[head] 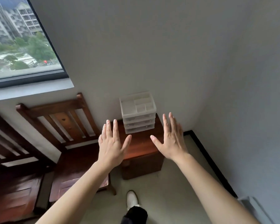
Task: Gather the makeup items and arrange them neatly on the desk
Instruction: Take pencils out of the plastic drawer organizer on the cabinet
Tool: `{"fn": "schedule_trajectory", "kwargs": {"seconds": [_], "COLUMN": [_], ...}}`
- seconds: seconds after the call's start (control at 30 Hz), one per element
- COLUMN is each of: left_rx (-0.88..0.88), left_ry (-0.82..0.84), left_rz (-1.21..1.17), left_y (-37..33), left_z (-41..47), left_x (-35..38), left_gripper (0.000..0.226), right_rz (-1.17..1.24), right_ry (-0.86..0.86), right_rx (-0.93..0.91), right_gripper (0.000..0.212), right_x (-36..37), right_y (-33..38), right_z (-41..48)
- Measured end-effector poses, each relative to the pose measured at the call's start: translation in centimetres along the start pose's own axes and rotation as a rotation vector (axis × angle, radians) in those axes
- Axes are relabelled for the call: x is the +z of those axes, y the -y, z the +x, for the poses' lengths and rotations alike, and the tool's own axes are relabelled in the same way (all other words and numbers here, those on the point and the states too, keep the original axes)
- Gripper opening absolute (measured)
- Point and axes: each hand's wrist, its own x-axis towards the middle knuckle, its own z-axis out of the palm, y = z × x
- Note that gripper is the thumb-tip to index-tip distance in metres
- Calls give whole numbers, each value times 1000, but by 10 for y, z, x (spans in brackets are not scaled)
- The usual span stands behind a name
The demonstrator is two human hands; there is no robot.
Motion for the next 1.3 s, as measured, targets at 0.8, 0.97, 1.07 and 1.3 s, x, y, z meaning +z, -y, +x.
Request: {"fn": "schedule_trajectory", "kwargs": {"seconds": [0.8, 0.97, 1.07, 1.3], "left_rx": [-702, -757, -805, -874], "left_ry": [380, 321, 281, 277], "left_rz": [-783, -847, -899, -855], "left_y": [67, 66, 65, 45], "left_z": [241, 242, 242, 219], "left_x": [212, 230, 231, 228], "left_gripper": [121, 111, 115, 107], "right_rz": [567, 656, 686, 725], "right_ry": [528, 556, 538, 571], "right_rx": [644, 643, 659, 711], "right_gripper": [129, 124, 114, 111], "right_x": [205, 230, 235, 226], "right_y": [-107, -117, -118, -113], "right_z": [227, 246, 248, 230]}}
